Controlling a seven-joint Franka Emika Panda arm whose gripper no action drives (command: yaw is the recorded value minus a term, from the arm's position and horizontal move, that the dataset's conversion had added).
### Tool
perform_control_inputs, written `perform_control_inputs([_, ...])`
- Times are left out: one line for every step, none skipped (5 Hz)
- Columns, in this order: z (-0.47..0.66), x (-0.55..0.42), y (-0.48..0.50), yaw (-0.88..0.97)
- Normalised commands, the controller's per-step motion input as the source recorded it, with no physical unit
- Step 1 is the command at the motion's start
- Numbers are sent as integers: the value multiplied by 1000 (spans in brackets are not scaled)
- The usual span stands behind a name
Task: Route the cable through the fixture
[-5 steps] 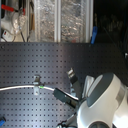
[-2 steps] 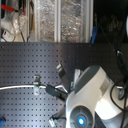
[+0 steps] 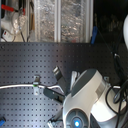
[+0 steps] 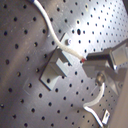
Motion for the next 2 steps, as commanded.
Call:
perform_control_inputs([274,-216,-52,-423])
perform_control_inputs([309,-285,-152,-486])
